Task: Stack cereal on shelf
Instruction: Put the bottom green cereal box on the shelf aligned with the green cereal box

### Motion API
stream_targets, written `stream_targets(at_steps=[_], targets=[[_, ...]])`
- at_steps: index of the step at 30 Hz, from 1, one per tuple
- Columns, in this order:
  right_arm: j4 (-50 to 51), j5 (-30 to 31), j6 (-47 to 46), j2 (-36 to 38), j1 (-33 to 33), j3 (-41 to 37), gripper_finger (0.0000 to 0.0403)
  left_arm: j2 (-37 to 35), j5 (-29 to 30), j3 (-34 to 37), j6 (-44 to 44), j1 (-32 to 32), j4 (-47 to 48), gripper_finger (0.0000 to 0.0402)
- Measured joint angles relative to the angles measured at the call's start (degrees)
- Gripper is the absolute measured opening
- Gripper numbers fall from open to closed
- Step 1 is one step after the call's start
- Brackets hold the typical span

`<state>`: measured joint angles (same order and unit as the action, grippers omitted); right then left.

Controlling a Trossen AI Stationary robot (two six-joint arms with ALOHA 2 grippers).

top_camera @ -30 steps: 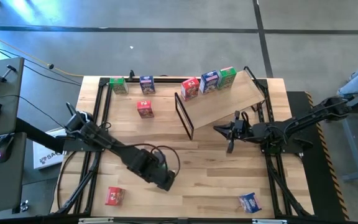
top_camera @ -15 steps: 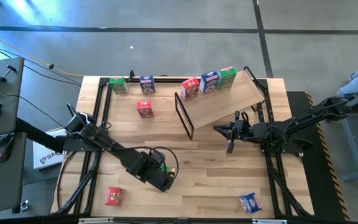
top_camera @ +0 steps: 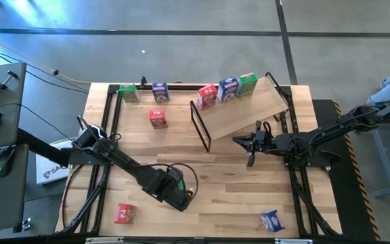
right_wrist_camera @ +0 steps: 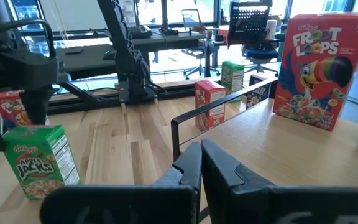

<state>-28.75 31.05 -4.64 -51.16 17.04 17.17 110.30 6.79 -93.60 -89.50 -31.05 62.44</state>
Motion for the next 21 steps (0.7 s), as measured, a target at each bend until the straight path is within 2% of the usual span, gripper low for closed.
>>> stream_targets(at_steps=[11,21], targets=[[0.07,0.0,0.1,0.0,0.0,0.0,0.0,0.15,1.5,0.04,11.63,1.54,0.18,0.0185],[-0.68,0.01,0.0,0.0,0.0,0.0,0.0,0.11,1.24,-1.79,34.88,8.58,-6.76,0.017]])
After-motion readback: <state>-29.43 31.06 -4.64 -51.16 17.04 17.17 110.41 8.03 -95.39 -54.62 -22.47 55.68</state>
